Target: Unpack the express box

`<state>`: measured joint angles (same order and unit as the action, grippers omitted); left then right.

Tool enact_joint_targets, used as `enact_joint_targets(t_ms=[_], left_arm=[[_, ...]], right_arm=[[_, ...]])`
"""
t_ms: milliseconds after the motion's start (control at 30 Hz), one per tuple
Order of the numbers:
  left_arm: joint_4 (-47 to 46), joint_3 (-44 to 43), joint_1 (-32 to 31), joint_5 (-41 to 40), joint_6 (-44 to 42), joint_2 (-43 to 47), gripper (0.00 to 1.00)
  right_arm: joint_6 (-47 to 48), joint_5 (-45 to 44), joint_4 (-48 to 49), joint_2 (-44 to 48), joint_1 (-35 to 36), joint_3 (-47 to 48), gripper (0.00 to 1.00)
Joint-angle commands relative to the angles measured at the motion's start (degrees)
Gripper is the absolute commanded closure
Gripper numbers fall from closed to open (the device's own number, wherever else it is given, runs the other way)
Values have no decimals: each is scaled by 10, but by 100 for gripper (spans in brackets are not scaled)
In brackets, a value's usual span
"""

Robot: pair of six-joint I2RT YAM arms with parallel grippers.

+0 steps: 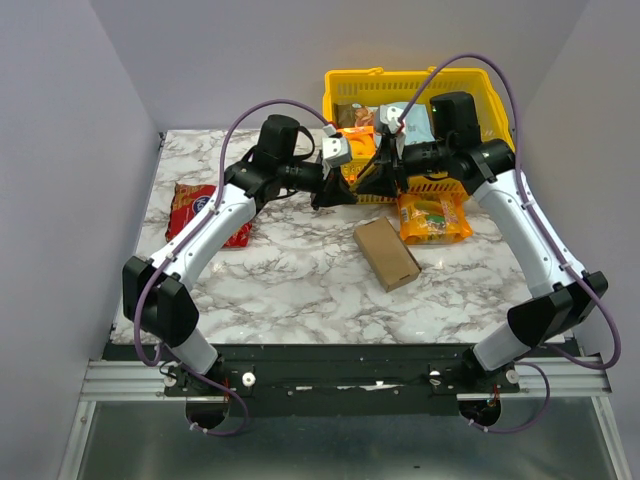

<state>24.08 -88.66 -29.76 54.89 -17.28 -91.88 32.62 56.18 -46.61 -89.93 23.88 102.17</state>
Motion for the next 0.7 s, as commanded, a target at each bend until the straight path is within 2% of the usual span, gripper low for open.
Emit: enact_joint_targets(t_ms=[0,233,367,467,567,667], left_arm=[[-10,-12,-2,-4,10,-10,100],[-12,-14,-2,-10,11,-9,100],[-3,-20,-1,-18,1,-8,100],[11,-26,-1,-24,-16,-7,100],[20,-31,-1,-24,-25,-7,100],[23,-33,-1,-22,-28,-6,100]], right_arm=[[4,2,-25,-12,-1,14,60],[24,-9,-45,-10,-1,13,73],[48,-18,-67,-8,-1,12,85],[71,-29,-91,-4,-1,13,90],[74,-35,-89,4,-1,-4,91],[56,-49,-73,15,-1,-23,88]])
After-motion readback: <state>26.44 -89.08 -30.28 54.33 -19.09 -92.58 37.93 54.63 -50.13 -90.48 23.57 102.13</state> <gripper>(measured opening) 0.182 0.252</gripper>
